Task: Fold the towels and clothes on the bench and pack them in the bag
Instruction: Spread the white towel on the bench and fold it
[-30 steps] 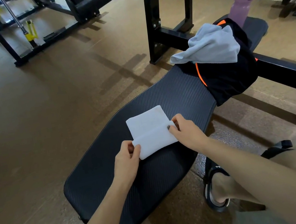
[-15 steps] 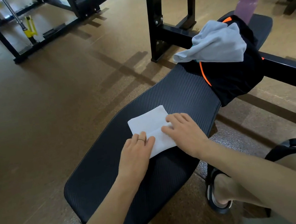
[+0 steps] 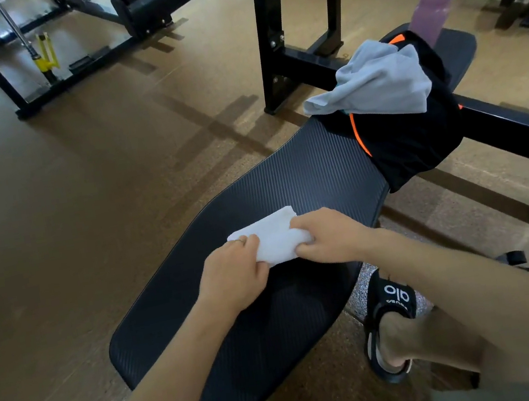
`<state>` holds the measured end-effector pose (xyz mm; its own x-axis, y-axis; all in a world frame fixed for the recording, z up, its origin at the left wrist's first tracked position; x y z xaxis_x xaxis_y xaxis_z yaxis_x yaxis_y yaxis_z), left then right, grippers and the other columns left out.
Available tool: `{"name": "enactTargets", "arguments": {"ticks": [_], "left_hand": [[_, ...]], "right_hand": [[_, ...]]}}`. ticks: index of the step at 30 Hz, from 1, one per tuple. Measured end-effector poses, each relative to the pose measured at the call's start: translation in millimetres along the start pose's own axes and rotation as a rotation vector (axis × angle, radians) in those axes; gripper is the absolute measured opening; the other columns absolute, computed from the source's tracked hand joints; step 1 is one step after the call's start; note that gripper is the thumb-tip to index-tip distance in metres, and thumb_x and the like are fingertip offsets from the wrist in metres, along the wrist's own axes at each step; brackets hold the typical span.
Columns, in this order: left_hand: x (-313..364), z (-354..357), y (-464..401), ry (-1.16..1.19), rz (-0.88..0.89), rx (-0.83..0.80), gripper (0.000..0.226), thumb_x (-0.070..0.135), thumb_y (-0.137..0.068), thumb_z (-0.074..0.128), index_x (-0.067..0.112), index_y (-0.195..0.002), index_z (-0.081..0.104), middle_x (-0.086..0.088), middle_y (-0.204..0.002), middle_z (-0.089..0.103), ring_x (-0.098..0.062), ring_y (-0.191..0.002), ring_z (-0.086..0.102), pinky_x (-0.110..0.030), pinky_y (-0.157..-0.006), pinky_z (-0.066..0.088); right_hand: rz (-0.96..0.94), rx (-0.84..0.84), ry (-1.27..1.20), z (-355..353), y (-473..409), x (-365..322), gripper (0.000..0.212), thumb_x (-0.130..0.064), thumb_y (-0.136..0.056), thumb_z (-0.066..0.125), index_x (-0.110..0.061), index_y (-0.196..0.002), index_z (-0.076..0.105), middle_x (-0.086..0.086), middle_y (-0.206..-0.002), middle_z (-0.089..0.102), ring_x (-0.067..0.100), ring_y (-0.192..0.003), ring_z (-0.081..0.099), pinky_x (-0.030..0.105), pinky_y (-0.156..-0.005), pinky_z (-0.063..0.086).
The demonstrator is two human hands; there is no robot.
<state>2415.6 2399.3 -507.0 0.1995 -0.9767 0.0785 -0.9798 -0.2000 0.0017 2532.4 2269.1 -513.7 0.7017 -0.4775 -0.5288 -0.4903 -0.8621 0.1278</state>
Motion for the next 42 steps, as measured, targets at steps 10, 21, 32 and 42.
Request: {"name": "enactTargets", "arguments": {"ticks": [10,21,32,42], "left_hand": [[-40.8,21.7,-35.0,0.295,-0.298,-0.336,0.042,0.03,-0.095,0.041,0.021,-0.136,0.042,-0.005,-0.128,0.046,-0.025,-0.105,0.053,-0.039,-0.081,0.046],[-15.6,32.7,-36.9,0.28,-0.218,-0.527,0.022,0.035,-0.086,0.056,0.018,-0.096,0.045,-0.001,-0.099,0.048,-0.018,-0.079,0.052,-0.032,-0.062,0.039],[141.4,-72.3,-38.6,0.058,0.428,-0.267,0.032,0.03,-0.088,0.048,0.017,-0.117,0.048,-0.002,-0.105,0.061,-0.026,-0.09,0.057,-0.038,-0.073,0.043],[339.3,-86.9,-4.3,-0.183,0.874,-0.233,0.037,0.031,-0.086,0.043,0.018,-0.121,0.046,-0.006,-0.115,0.052,-0.03,-0.108,0.049,-0.037,-0.081,0.033]], "right_hand": [[0.325,-0.021,-0.397,9.9,-25.6,25.0,0.029,-0.04,-0.098,0.051,-0.028,-0.124,0.045,-0.001,-0.108,0.056,0.014,-0.092,0.056,0.031,-0.07,0.044],[0.357,0.023,-0.447,13.4,-7.1,20.1,0.036,-0.025,-0.099,0.05,-0.024,-0.135,0.045,-0.001,-0.117,0.054,0.019,-0.102,0.054,0.032,-0.08,0.043],[0.212,-0.07,0.064,-99.1,121.4,-3.3,0.1,-0.025,-0.07,0.071,-0.023,-0.157,0.022,0.006,-0.15,0.042,0.025,-0.137,0.038,0.042,-0.109,0.036],[0.566,0.024,-0.118,-115.1,324.8,45.6,0.04,-0.034,-0.09,0.06,-0.019,-0.126,0.052,0.001,-0.109,0.062,0.02,-0.096,0.059,0.035,-0.086,0.051]]}}
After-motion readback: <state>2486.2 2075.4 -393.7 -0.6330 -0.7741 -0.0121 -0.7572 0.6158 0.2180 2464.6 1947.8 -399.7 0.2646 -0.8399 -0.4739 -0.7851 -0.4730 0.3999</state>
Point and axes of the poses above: each hand's wrist, its own y-axis away from the middle knuckle, its own z-axis out of the palm, x = y × z, the point moved 6 cm from there along -y, towards the middle knuckle
